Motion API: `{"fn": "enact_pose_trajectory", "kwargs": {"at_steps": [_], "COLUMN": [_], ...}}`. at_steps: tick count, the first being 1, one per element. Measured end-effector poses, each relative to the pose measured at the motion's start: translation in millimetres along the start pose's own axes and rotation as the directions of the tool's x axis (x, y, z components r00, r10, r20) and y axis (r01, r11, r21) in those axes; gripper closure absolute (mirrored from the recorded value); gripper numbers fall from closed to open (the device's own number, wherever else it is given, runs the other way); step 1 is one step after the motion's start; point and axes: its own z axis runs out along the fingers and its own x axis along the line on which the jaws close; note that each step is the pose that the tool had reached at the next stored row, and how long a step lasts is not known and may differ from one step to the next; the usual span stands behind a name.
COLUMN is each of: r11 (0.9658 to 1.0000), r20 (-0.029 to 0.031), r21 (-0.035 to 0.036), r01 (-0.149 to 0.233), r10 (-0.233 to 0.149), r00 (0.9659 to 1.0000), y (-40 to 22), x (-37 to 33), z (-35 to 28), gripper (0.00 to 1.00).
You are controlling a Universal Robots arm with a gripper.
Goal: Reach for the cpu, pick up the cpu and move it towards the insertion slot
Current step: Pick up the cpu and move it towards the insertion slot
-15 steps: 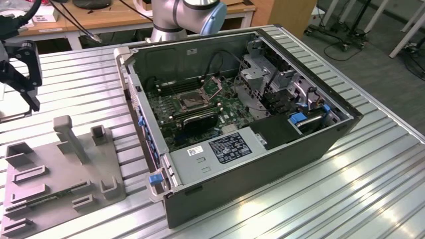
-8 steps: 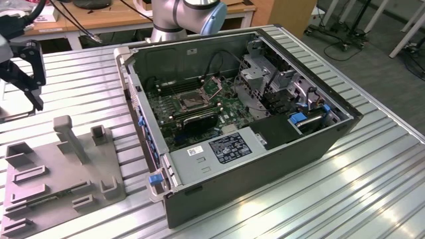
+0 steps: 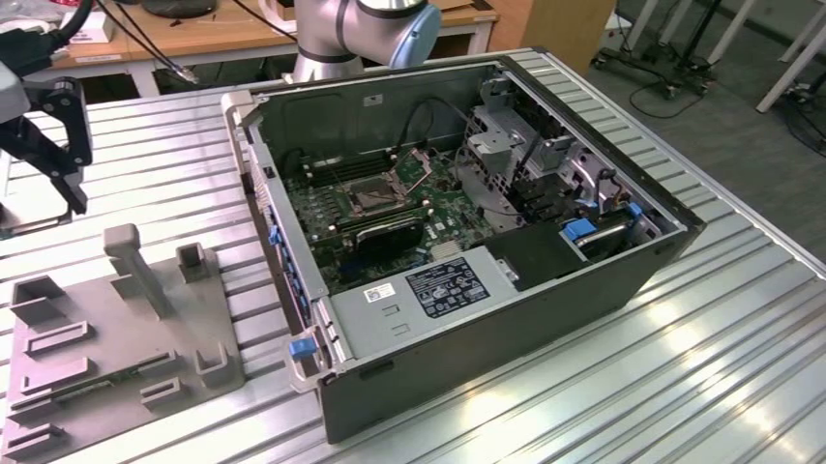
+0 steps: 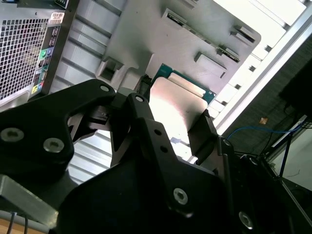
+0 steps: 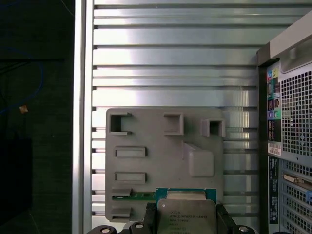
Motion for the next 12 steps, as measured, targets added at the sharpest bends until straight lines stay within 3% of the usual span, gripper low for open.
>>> {"fn": "enact_pose_trajectory", "kwargs": {"at_steps": [12], "r11": [1.0000], "r20": [0.0001], "r21": [-0.0001], "r01": [0.000], "r10": [0.000], "r00": [1.0000], "y": [0.1], "x": [-6.7], "z": [0.5], "gripper": [0.45]}}
